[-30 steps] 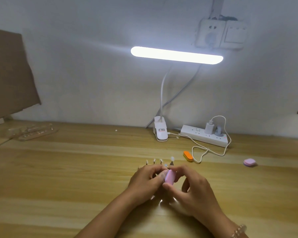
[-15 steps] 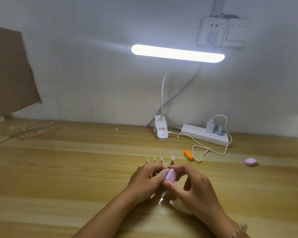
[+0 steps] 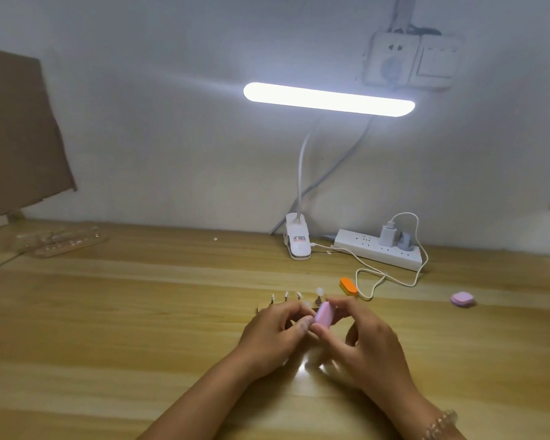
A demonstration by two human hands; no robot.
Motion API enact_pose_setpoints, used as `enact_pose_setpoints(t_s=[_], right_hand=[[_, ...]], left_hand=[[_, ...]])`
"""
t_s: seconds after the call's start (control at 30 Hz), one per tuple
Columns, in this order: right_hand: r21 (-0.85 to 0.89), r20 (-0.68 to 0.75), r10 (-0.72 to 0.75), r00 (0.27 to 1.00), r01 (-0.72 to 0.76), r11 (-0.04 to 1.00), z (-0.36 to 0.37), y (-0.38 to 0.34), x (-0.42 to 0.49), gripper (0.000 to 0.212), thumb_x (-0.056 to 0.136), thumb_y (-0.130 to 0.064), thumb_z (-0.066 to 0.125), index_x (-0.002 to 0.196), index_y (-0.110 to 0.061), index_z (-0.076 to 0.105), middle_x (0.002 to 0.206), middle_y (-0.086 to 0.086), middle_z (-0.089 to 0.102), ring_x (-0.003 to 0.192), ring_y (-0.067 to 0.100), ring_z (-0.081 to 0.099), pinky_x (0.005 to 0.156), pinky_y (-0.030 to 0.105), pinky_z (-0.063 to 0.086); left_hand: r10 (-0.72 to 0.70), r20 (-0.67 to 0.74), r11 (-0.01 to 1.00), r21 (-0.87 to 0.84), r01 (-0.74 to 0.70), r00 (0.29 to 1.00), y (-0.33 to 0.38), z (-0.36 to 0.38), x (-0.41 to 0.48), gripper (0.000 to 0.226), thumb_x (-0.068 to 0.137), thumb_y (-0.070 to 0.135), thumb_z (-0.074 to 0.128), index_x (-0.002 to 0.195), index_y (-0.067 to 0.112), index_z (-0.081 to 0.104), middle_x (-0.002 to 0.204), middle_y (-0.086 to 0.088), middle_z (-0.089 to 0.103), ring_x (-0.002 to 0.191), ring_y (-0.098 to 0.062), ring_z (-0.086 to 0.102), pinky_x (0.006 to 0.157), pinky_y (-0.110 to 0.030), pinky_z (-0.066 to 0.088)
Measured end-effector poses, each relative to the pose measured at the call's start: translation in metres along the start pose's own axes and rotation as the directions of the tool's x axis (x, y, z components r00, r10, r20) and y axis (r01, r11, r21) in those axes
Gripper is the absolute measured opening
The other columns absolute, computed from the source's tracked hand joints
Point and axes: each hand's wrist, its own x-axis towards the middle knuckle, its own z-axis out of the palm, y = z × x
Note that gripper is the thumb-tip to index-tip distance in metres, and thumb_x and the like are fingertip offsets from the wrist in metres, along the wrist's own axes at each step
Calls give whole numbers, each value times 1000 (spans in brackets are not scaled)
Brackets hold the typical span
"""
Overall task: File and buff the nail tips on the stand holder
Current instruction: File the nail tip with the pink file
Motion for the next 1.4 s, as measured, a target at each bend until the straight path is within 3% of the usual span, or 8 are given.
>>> enact_pose_setpoints(t_s=[0.23, 0.53, 0.63, 0.77, 1.03, 1.13, 1.27, 1.4], right_hand=[[-15, -42, 12, 999, -13, 1000, -1, 1, 2, 38, 68, -72, 62, 96, -46, 58, 94, -28, 62, 64, 8, 57, 56, 18, 42], [26, -53, 46, 998, -45, 999, -1, 5, 3, 28, 75, -46, 75, 98, -43, 61, 94, -27, 63, 63, 9, 56, 58, 20, 43], [13, 9, -22, 1000, 22, 1000, 3, 0, 0, 34, 75, -45, 78, 105, -43, 62, 94, -26, 64, 59, 9, 56, 58, 21, 46], [-17, -43, 6, 999, -7, 1000, 0, 2, 3, 38, 71, -70, 61, 100, -46, 60, 88, -25, 63, 64, 8, 56, 57, 21, 45], [-44, -41, 17, 999, -19, 999, -1, 1, 2, 31, 75, -59, 67, 102, -44, 61, 90, -24, 63, 67, 5, 57, 56, 20, 43], [-31, 67, -65, 996, 67, 997, 3, -6, -3, 37, 75, -59, 65, 110, -47, 60, 98, -27, 62, 61, 7, 56, 56, 19, 46], [-8, -18, 66, 998, -66, 998, -2, 4, 5, 20, 78, -54, 68, 93, -41, 64, 90, -19, 64, 77, 0, 57, 60, 19, 42], [-84, 49, -30, 998, 34, 996, 3, -2, -2, 35, 78, -68, 57, 96, -38, 60, 91, -21, 60, 64, 1, 54, 57, 20, 43]], left_hand=[[-37, -22, 999, -36, 36, 999, -1, 1, -1, 15, 88, 40, 52, 89, 35, 67, 74, 22, 65, 66, -9, 57, 67, -45, 52], [-44, -36, 997, -63, 41, 998, 0, 0, 0, 17, 85, 45, 53, 89, 35, 67, 83, 21, 70, 78, -10, 66, 76, -48, 55], [-43, -37, 998, -45, 41, 998, -3, 0, 2, 10, 91, 38, 55, 87, 41, 64, 79, 23, 67, 69, -10, 62, 62, -41, 52], [-40, -19, 999, -32, 40, 999, -2, 0, -1, 12, 91, 38, 54, 88, 40, 65, 77, 25, 66, 63, -4, 57, 59, -31, 46], [-30, -7, 999, -27, 30, 1000, 0, 0, -1, 6, 94, 28, 61, 94, 31, 67, 90, 14, 70, 80, -25, 69, 75, -51, 57], [-32, -4, 999, -14, 32, 999, 1, 0, -1, 11, 91, 22, 60, 98, 28, 67, 93, 13, 71, 77, -21, 69, 76, -50, 57], [-15, -6, 1000, -3, 15, 1000, 0, -1, 0, 10, 95, 26, 62, 92, 35, 65, 86, 21, 66, 66, -9, 60, 69, -46, 54], [-21, 0, 999, -32, 21, 1000, 2, -2, -1, 7, 85, 32, 61, 89, 34, 66, 88, 21, 68, 64, -7, 61, 62, -37, 51]])
